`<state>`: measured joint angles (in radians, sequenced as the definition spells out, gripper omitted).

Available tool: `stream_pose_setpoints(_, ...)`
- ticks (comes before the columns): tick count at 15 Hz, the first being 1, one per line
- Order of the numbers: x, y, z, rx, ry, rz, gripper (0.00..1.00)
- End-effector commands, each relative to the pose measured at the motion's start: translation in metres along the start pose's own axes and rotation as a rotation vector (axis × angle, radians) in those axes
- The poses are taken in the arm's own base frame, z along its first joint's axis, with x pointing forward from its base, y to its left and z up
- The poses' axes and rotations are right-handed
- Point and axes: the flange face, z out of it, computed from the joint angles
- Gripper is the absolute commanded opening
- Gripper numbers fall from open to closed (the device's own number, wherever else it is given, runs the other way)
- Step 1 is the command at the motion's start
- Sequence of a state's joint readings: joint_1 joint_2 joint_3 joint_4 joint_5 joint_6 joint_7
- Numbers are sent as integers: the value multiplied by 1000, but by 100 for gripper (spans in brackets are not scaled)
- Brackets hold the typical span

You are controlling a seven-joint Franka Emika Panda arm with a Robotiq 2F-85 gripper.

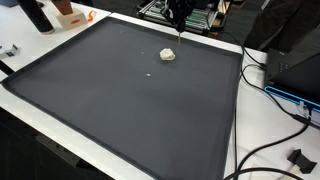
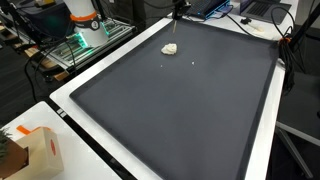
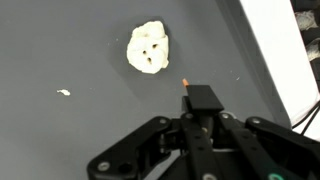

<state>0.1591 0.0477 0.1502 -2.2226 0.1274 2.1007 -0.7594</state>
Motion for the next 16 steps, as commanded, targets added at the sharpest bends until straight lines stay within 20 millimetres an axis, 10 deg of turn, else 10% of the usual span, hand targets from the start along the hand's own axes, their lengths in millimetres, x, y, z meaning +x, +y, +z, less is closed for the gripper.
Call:
stream_pose_setpoints(1,-6,8,5,82,52,-32,3)
stream_pose_setpoints(16,-19,30,31,225,161,36,3)
